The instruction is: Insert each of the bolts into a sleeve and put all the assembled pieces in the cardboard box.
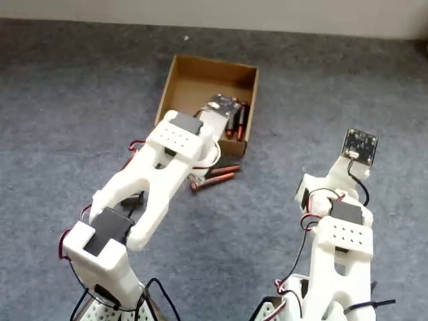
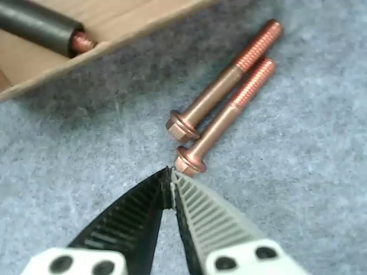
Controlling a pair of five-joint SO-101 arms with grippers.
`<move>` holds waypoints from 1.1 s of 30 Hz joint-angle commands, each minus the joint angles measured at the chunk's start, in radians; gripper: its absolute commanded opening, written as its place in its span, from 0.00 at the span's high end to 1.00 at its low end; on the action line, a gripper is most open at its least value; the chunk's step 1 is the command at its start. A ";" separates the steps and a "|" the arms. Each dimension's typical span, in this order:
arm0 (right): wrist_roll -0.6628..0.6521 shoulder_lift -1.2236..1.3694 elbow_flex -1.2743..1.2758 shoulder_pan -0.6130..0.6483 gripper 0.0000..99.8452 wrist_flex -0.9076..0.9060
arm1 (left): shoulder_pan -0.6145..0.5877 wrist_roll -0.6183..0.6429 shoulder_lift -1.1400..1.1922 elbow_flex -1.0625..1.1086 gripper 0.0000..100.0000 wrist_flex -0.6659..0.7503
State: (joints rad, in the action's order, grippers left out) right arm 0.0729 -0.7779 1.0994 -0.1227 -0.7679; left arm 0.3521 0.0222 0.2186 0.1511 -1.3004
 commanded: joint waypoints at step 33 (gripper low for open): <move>0.005 -0.021 -0.007 -0.004 0.99 0.054 | 0.067 -0.422 0.309 -0.260 0.85 0.026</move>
State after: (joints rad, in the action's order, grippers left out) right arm 0.0729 -0.7779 1.0994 -0.1227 -0.7403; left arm 0.4289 -0.3905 0.4979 -0.0176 -1.2098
